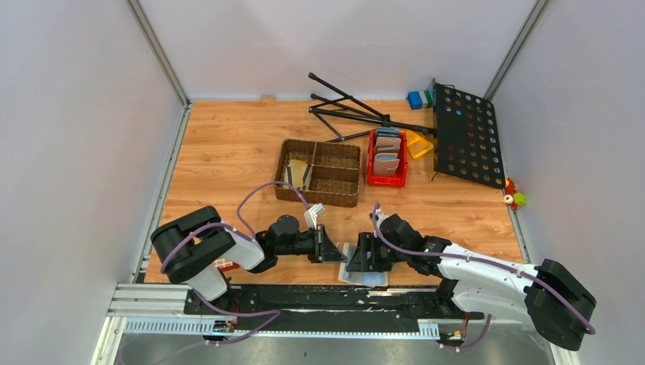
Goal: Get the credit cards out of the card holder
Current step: Remove the credit card from the card holder.
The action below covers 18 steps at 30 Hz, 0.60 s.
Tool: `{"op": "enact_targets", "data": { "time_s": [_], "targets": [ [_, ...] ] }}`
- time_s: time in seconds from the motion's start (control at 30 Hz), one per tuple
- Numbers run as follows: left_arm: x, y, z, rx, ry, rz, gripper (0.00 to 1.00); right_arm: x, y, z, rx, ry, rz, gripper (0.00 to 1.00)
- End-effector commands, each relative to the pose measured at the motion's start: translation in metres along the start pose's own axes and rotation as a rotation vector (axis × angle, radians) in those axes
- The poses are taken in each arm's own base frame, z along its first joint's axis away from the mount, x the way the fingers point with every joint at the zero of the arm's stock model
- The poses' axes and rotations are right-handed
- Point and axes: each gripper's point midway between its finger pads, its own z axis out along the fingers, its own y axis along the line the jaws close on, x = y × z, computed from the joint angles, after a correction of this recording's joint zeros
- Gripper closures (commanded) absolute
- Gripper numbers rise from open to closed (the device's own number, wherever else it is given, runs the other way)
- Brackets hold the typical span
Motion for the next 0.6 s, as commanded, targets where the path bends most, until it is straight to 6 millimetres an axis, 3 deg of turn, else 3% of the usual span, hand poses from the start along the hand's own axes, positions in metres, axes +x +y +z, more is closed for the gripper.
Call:
{"op": "enact_targets", "data": {
  "time_s": [0.0,0.27,0.57],
  "targets": [
    [-0.007,-0.017,0.005,0.054,-0.014,0.036,0.88,-0.006,-0.007,-0.004,0.073,-0.017,-0.024,0.44],
    [-0.006,-0.016,0.006,0.052,-0.011,0.037,0.88,-0.006,-0.016,-0.013,0.121,-0.038,-0.024,0.58],
    [-0.005,-0.014,0.007,0.046,-0.005,0.036,0.88,-0.009,-0.023,-0.024,0.166,-0.076,-0.018,0.65]
  ]
}}
